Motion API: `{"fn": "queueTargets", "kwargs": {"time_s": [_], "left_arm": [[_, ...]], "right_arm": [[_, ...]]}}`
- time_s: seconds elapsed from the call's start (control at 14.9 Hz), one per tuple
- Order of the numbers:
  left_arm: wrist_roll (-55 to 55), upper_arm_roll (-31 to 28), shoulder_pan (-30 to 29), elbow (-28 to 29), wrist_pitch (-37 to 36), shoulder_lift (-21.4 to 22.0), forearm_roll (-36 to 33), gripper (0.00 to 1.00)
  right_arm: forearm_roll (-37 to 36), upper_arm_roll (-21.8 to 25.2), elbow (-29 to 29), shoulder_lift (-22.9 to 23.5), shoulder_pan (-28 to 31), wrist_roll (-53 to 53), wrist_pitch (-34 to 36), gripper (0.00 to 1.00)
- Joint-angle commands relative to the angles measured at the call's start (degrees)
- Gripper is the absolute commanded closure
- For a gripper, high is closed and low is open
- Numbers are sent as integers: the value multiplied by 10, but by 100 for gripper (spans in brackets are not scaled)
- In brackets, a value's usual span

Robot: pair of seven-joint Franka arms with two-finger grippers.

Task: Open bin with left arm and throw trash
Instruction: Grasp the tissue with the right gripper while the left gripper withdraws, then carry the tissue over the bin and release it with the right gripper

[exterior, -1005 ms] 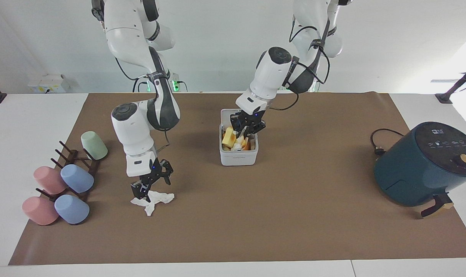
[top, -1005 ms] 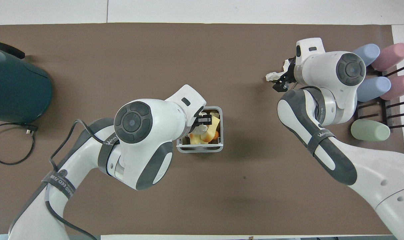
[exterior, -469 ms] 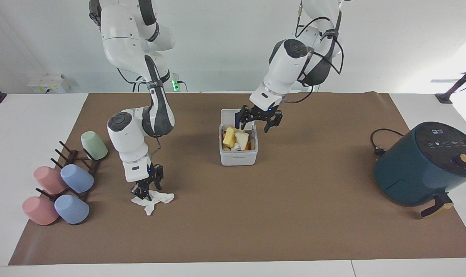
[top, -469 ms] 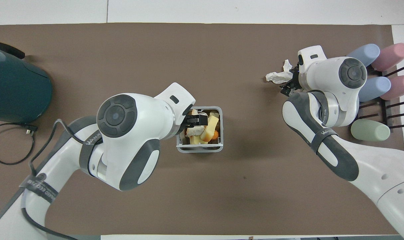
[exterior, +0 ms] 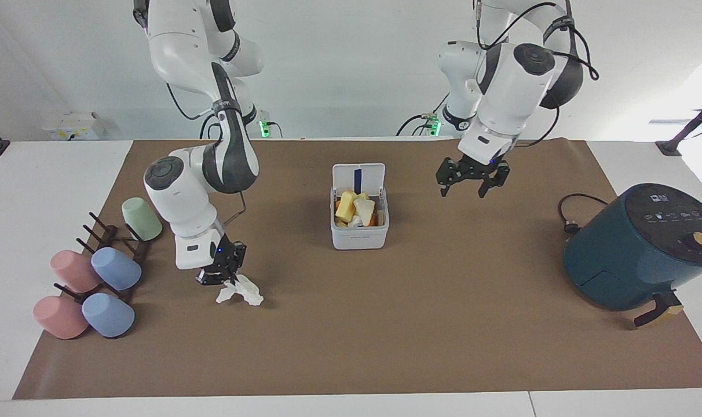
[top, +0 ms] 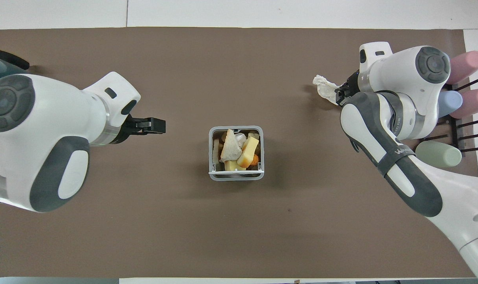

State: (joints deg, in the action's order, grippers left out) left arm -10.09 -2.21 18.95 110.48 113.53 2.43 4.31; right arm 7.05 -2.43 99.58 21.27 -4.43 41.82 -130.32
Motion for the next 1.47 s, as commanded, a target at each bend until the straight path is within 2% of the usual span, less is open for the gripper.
{"fn": "queueTargets", "kwargs": {"time_s": [0.0, 0.13, 0.27, 0.47, 0.6, 0.8, 1.0, 1.21, 1.41], "left_arm": [[76, 5, -65, -30, -44, 7, -15, 0], [132, 5, -109, -66, -80, 2, -15, 0], [167, 5, -141, -96, -109, 1, -15, 0], [169, 5, -158, -142, -156, -1, -16, 0], [169, 5, -159, -171, -189, -8, -18, 0], [169, 5, -158, -201, -220, -18, -37, 0], [163, 5, -158, -179, -217, -10, -36, 0], [160, 5, -158, -152, -212, 3, -36, 0], [162, 5, -158, -119, -190, 17, -36, 0]], "right_arm": [[6, -4, -14, -39, -16, -136, 71, 100], [7, -4, -50, -43, -48, -279, 121, 100], [8, -4, -77, -42, -101, -436, 142, 100], [20, -5, -94, -38, -164, -662, 131, 100], [46, -4, -105, -38, -193, -777, 124, 100], [58, -4, -99, -35, -243, -933, 72, 100], [60, -11, -81, -40, -261, -991, 59, 100], [69, -12, -3, -69, -283, -1007, 3, 100], [69, -11, 65, -96, -284, -987, -9, 100]]}}
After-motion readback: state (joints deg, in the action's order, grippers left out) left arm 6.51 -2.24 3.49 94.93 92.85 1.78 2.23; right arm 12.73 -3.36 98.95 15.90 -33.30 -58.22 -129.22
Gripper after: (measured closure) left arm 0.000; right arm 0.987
